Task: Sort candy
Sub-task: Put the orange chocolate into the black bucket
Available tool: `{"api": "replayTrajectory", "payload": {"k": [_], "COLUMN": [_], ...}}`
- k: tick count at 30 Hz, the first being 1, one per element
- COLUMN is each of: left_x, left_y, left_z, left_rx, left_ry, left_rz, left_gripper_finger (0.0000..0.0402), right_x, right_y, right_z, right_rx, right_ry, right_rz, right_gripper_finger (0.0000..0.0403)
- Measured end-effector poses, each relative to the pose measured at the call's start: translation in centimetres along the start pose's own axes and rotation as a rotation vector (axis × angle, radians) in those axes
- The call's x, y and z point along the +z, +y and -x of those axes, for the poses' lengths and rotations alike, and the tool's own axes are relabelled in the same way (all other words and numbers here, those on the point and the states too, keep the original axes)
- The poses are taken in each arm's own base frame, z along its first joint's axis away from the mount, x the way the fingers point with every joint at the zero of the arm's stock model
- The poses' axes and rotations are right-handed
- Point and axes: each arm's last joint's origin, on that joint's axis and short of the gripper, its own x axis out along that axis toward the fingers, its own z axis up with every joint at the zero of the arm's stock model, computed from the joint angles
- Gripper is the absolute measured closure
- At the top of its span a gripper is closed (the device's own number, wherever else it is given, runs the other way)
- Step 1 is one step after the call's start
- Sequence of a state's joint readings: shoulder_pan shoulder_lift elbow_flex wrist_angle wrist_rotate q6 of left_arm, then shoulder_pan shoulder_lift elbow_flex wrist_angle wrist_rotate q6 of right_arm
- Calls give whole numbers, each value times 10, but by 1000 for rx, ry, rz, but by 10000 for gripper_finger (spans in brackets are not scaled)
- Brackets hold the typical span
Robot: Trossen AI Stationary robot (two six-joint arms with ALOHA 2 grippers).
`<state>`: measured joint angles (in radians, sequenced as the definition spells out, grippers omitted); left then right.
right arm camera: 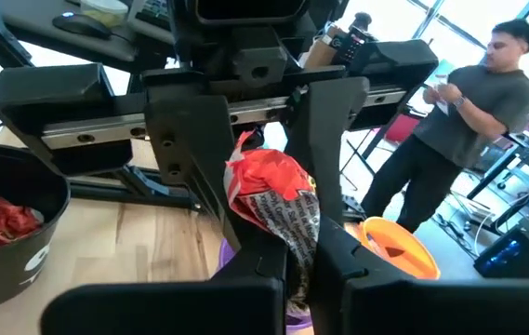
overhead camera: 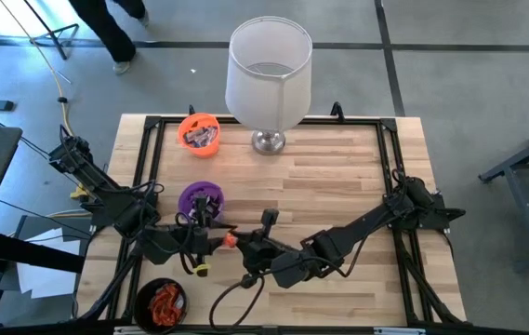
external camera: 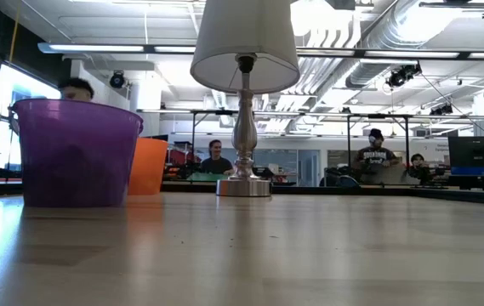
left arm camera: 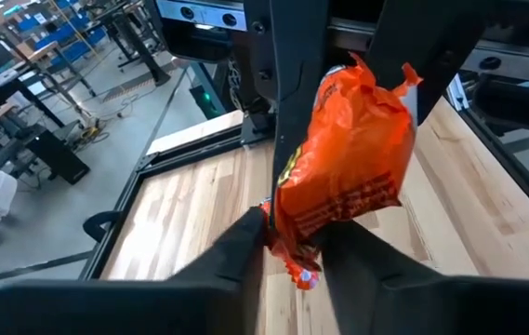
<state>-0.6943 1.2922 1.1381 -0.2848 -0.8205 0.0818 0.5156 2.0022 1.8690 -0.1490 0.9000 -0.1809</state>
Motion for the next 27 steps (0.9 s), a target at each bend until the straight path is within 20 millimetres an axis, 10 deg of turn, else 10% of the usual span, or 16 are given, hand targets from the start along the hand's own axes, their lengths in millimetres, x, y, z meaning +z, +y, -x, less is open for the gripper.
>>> {"api": "replayTrajectory", "payload": {"k": [6,27], "left_x": [0,-1], "left_y": [0,-1], "left_z": [0,0], "left_rx": [0,-9], "left_ry": [2,10], "left_rz": [1,15], "left_gripper_finger": [392,400], "right_x": [0,-2], "right_y": [0,4], "right_z": [0,7], "right_rx": [-10,-32], "right_ry": [2,25], "right_rz": [-1,59], "right_gripper_finger": [381,268]}}
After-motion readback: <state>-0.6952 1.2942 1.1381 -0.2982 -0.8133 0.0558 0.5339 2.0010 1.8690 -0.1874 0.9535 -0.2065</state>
